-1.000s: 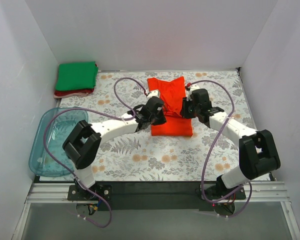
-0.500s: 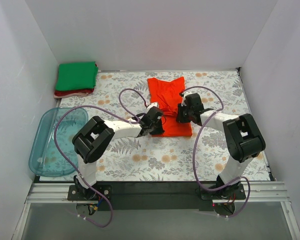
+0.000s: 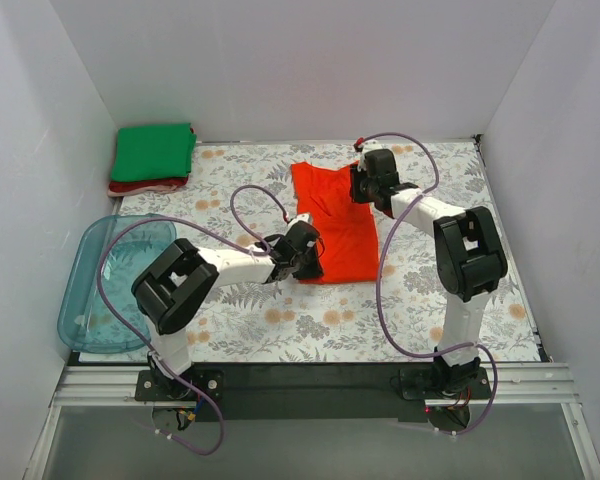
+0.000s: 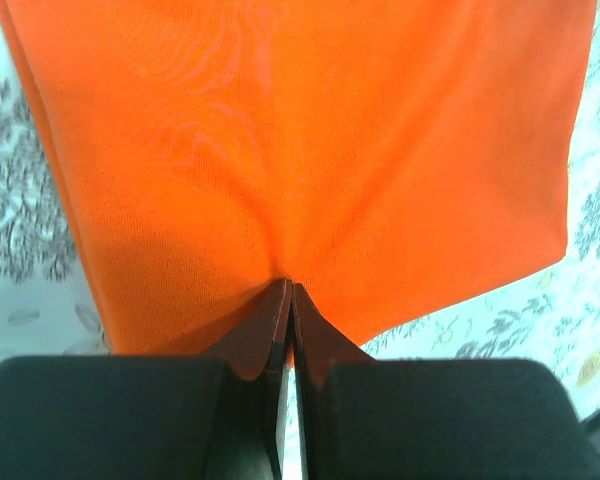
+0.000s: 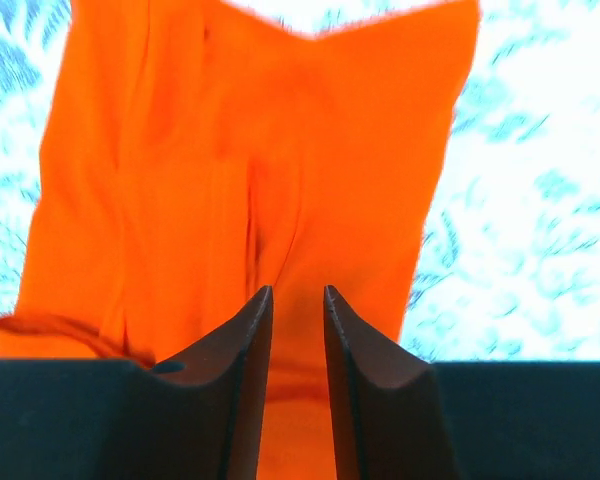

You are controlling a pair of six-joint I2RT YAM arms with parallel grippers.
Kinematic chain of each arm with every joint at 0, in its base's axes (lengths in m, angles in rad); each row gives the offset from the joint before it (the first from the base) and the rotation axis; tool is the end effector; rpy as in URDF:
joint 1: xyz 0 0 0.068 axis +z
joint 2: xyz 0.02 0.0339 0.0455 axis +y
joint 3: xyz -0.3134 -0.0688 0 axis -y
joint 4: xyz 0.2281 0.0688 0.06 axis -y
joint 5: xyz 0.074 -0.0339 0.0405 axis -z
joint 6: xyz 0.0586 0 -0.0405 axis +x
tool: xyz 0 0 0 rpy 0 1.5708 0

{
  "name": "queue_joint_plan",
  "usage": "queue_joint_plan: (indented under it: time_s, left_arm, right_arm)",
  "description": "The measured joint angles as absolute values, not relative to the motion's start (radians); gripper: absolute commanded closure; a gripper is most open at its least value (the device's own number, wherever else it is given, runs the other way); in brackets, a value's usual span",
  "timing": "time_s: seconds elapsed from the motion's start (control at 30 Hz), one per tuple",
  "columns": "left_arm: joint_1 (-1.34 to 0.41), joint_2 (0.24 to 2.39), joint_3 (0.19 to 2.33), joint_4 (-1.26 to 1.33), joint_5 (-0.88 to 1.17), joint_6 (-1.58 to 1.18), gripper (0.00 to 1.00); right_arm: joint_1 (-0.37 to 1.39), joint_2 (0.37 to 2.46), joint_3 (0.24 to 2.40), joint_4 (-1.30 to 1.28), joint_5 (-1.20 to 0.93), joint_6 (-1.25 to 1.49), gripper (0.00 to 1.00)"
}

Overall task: Fold and stack the t-shirts
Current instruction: Fold the tshirt

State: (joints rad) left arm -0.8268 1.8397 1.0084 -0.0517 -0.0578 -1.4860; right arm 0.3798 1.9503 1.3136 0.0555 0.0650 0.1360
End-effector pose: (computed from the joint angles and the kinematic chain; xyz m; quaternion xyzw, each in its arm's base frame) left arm 0.2635 -0.2813 0.1852 -0.3138 0.8872 -0.2975 0.1606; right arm 0.4341 0.1692 0.2445 -0.0916 0.8749 0.0934 0.4662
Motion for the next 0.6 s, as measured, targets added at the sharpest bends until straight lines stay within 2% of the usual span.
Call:
queue_joint_plan:
  time_s: [0.07, 0.13, 0.27, 0.37, 0.43, 0.53, 0.6]
  left_arm:
    - [-0.831, 1.818, 0.993, -0.067, -0.052, -1.489, 0.97]
    - [-0.833, 1.795, 0.987, -0.102, -0.051, -1.492, 0.90]
    - [-0.826, 1.732, 0.989, -0.154, -0.056, -1.494, 0.81]
    - [-0.785, 1.665, 1.005, -0.159, -0.050, -1.488, 0.83]
    - [-0.732, 1.644, 1.031, -0.135, -0.030, -1.479, 0.90]
    - [-0.645, 1.665, 1.078, -0.059, 0.027, -1.467, 0.97]
    - [-0.593, 1.714, 1.104, 0.006, 0.069, -1.461, 0.97]
  right_arm:
    - [0.374, 1.950, 1.346, 0.055, 0.064, 0.126, 0.64]
    - [0.369, 1.933, 1.352, 0.051, 0.051, 0.123, 0.63]
    - [0.354, 1.818, 1.260, 0.047, -0.041, 0.142, 0.61]
    - [0.317, 1.702, 1.164, 0.050, -0.170, 0.169, 0.57]
    - [0.280, 1.658, 1.118, 0.068, -0.253, 0.182, 0.57]
    - [0.228, 1.669, 1.082, 0.104, -0.376, 0.210, 0.57]
    - [0.200, 1.706, 1.061, 0.142, -0.451, 0.241, 0.57]
